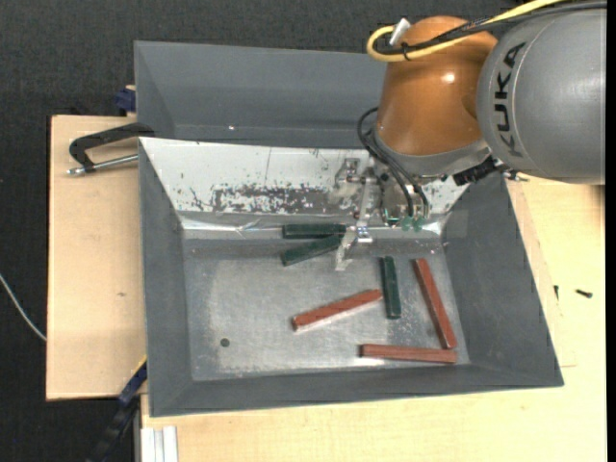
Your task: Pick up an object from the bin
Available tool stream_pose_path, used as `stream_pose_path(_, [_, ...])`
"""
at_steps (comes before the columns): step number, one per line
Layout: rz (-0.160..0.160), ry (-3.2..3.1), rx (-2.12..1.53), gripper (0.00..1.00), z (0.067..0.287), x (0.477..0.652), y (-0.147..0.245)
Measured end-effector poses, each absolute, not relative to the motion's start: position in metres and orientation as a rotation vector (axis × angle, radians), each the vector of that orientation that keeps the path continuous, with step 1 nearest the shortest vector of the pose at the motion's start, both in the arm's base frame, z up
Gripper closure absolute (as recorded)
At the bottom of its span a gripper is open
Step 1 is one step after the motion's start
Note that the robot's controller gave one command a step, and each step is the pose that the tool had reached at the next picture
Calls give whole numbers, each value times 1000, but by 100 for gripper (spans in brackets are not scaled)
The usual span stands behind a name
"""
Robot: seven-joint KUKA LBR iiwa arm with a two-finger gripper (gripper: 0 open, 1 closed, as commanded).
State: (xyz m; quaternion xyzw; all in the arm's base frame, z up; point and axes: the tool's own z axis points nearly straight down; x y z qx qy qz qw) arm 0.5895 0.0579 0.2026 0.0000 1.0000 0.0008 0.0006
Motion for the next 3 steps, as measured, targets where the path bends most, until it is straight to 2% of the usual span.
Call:
stream_pose_path(1, [2, 3132, -76, 0, 162, 588, 65])
stream_pose_path(2, [4, 3123, -112, 100, 78, 563, 93])
stream_pose_path(3, [6, 3123, -111, 0, 75, 562, 93])
